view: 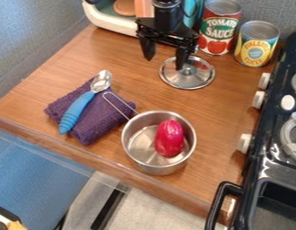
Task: Moved the lid from the middle to the top left corner of the table
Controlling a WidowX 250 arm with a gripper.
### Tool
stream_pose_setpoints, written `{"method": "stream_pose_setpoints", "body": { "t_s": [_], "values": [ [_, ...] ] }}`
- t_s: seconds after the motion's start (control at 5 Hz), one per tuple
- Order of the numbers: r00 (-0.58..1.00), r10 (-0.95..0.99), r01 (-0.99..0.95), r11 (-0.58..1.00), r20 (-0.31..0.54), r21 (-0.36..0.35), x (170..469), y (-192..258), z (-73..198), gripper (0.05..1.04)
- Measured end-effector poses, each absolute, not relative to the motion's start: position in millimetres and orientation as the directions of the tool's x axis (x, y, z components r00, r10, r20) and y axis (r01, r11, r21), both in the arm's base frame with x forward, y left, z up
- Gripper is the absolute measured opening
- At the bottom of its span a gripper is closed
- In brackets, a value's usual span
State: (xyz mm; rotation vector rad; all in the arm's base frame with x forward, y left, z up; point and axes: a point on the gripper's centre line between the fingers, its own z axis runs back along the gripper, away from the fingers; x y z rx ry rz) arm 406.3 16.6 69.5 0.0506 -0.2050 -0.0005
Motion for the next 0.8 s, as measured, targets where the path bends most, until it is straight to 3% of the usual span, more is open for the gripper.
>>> {"method": "stream_pose_setpoints", "body": {
  "t_s": [0.4, 0.8],
  "values": [
    [0.979, 0.036, -0.043, 0.999, 0.201, 0.027, 437.8, 5.6, 55.6, 1.001],
    [0.980, 0.040, -0.044, 0.999, 0.197, 0.013, 449.0, -8.7, 44.7, 0.967]
  ]
}}
